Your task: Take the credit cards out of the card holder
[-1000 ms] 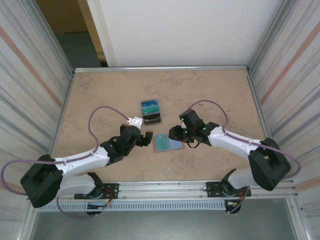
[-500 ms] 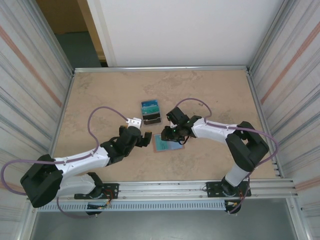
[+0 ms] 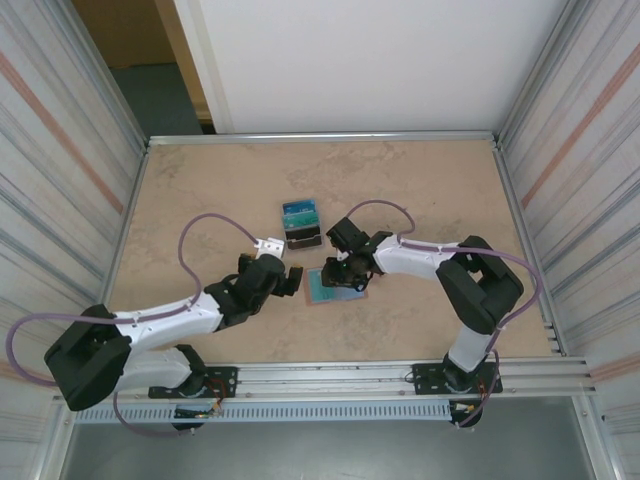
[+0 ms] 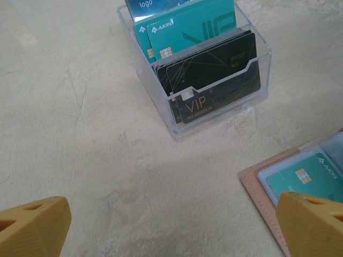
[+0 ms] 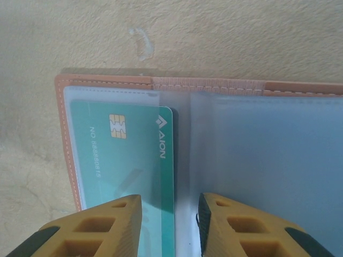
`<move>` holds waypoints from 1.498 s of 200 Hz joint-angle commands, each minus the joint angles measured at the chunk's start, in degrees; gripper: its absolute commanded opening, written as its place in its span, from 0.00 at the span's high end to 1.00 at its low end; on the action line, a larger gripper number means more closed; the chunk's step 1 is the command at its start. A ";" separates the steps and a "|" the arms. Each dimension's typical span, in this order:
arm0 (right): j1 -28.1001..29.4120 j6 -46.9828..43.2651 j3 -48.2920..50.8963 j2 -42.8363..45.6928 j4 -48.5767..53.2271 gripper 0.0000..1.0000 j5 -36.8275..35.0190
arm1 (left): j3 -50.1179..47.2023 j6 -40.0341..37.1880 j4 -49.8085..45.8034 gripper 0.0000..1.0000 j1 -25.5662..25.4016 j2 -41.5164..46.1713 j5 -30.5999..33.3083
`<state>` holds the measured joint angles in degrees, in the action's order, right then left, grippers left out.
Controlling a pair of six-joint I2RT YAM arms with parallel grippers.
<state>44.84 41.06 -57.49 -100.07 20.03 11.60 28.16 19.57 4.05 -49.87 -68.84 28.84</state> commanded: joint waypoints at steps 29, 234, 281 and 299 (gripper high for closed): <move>1.21 -2.20 -2.61 -0.54 3.17 0.66 -2.15 | 1.54 1.34 -1.59 0.01 -0.66 -0.80 2.84; 1.94 -2.12 -4.01 -3.12 0.86 0.64 -0.68 | 1.50 2.05 -3.15 0.01 -0.90 -0.67 4.18; 2.66 -2.78 -3.66 -3.20 0.86 0.65 2.54 | 1.81 1.88 -4.20 0.01 -1.44 -1.38 5.30; 3.53 -3.58 -3.71 -3.20 1.35 0.65 4.19 | 1.89 1.96 -4.81 0.01 -1.90 -1.47 6.08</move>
<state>47.09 39.75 -60.23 -102.10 20.60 12.53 28.29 20.47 0.80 -50.96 -69.89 31.81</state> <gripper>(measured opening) 0.350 0.987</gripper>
